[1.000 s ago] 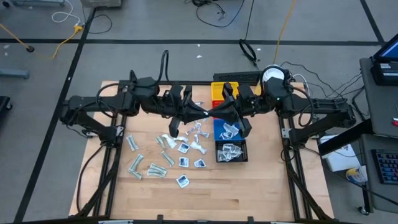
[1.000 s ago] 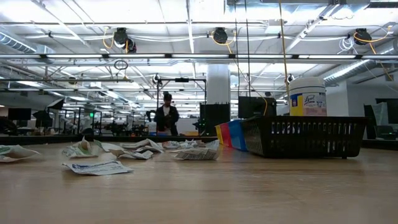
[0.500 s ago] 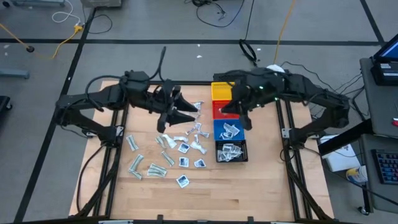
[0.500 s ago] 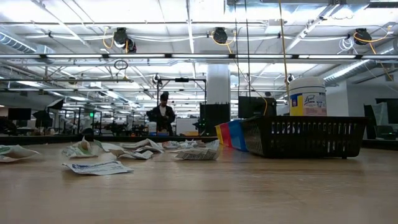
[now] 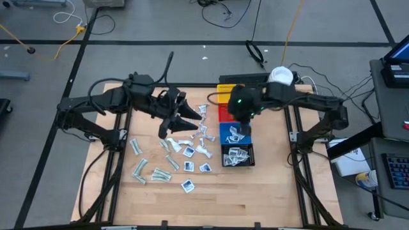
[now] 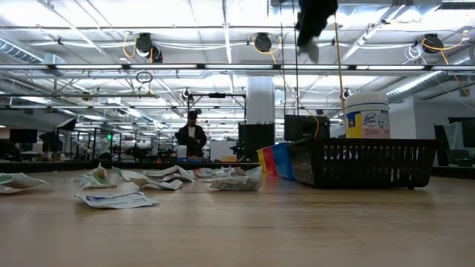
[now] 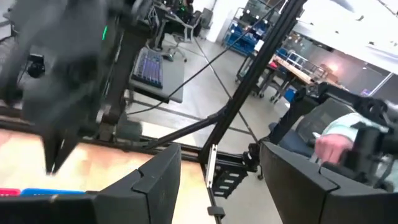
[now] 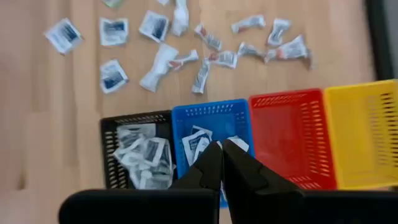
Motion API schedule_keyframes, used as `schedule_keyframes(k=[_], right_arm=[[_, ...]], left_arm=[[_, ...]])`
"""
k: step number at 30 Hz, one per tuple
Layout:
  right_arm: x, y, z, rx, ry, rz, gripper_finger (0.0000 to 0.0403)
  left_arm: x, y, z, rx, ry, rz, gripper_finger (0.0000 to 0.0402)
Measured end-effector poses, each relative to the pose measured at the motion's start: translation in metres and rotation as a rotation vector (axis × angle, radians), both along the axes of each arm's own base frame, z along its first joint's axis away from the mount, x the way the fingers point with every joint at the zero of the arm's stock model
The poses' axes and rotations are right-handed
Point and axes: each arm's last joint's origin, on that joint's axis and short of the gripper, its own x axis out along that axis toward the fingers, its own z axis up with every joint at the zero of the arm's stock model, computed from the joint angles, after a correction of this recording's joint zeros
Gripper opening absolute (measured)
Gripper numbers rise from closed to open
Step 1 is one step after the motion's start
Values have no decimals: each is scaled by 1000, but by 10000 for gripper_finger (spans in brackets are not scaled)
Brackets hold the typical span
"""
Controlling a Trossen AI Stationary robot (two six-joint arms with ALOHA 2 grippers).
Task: Pick & Place First Aid Supplies
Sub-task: Put the blue alcohol pad into the blue bin
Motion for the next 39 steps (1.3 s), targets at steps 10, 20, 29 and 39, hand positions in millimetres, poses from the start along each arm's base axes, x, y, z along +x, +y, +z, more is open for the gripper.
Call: schedule_keyframes(k=[10,20,29,39], right_arm=[[11,0,-99,-18,46,-1,0],[0,1,-154,-67,99,47,34],[-1,-6,-153,-39,90,-21,204],[-6,6,-72,92,-504,-92,260]], left_arm=[[0,0,-1,-2,9,1,225],[0,0,-1,-10,13,1,225],[-1,0,-4,-13,50,1,225],[-1,0,-7,-7,72,0,225]])
